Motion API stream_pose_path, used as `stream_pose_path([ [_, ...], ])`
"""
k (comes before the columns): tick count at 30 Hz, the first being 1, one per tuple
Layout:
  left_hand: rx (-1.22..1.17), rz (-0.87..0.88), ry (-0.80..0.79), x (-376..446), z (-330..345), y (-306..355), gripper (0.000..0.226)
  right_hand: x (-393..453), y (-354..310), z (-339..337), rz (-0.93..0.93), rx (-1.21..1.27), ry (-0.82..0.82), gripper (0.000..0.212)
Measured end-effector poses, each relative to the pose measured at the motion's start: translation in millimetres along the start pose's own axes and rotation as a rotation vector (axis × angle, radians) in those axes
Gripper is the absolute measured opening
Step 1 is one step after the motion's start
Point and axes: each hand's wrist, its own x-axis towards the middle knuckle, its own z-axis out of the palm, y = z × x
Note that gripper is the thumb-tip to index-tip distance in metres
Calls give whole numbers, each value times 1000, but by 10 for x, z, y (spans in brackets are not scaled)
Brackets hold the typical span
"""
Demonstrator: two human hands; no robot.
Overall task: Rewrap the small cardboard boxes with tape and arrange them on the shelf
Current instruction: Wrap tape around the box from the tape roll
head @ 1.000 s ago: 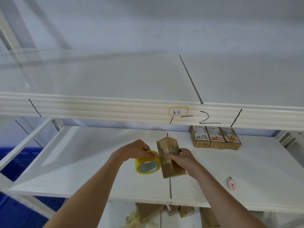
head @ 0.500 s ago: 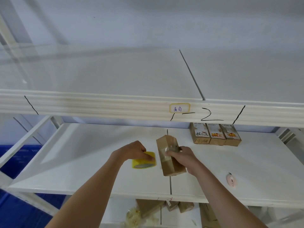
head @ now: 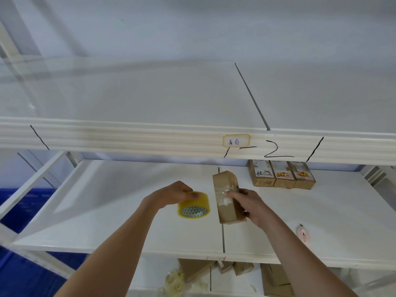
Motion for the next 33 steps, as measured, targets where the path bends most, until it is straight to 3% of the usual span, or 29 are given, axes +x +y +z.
stream_pose_path([
  [5, 1, -31, -2, 35, 21, -24, 37, -27, 3, -23, -15, 20, -41, 54],
  [13, 285, -84, 43, 118, -16, -8, 52, -98, 43, 79, -13, 65, -90, 36],
  [22, 470, -138, 85, 98, 74, 72, 64, -166, 35, 101, -23, 122, -143, 36],
  [33, 434, -70, -3, 79, 79, 326, 63, -269, 11, 209, 31, 350, -278, 36],
])
